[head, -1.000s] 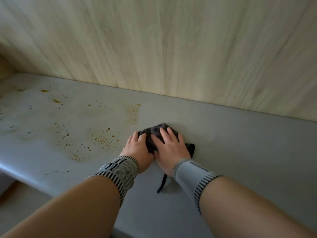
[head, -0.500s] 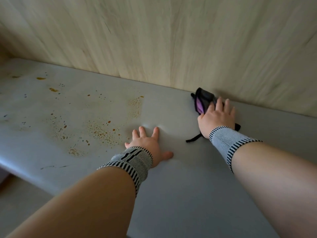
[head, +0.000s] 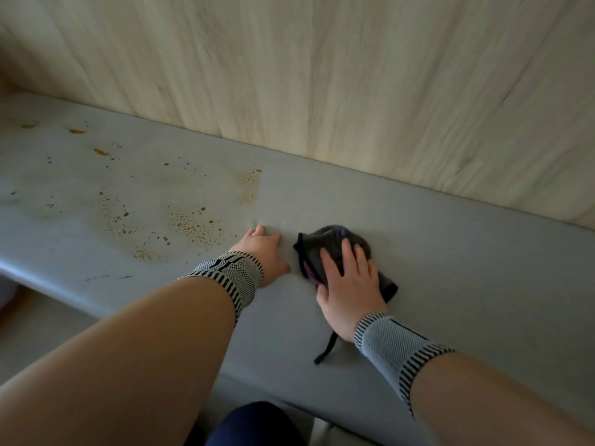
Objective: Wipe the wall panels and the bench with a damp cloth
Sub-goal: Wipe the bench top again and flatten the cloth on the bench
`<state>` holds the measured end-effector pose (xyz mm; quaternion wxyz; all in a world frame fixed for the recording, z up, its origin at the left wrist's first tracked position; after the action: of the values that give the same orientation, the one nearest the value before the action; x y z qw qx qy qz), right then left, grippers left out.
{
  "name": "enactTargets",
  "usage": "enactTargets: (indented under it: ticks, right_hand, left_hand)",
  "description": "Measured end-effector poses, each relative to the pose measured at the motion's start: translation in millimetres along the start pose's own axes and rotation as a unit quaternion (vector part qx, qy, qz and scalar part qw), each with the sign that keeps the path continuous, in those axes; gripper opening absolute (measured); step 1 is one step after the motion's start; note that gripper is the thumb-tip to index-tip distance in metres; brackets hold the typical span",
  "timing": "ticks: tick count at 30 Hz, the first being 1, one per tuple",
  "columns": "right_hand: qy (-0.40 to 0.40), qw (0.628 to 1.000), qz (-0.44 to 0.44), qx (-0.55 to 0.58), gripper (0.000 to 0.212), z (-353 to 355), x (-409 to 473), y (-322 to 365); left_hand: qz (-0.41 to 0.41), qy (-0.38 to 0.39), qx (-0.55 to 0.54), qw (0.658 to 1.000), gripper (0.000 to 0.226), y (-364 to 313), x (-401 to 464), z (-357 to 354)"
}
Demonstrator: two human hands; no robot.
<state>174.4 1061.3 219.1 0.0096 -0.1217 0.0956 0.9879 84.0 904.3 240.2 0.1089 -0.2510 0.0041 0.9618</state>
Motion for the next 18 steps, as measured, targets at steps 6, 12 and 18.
enactTargets:
  ticks: [6,12,18]
  right_hand:
    - [0.046,0.996,0.08,-0.006,0.063,-16.3,-15.0,49.6]
    - [0.019,0.994,0.11,-0.003,0.054,-22.6,1.6,72.9]
    - [0.015,0.992,0.12,-0.027,0.056,-14.7,54.8,86.5]
  left_hand:
    - [0.1,-0.011,0.011,0.995,0.091,60.7,-35.7,-14.7]
    - [0.101,0.069,0.003,0.993,0.138,97.8,-47.1,-31.2]
    - [0.094,0.081,-0.015,0.992,0.143,98.1,-43.2,-32.6]
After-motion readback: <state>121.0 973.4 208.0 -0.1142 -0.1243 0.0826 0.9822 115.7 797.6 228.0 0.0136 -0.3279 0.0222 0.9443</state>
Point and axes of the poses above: each hand's wrist, its own x-axis towards the middle knuckle, its own z-axis out of the back of the hand, y = z × x, the point moved 2 cm from there along x, towards the middle knuckle, and after that the axes turned 3 degrees about x, right-handed, at the moved point
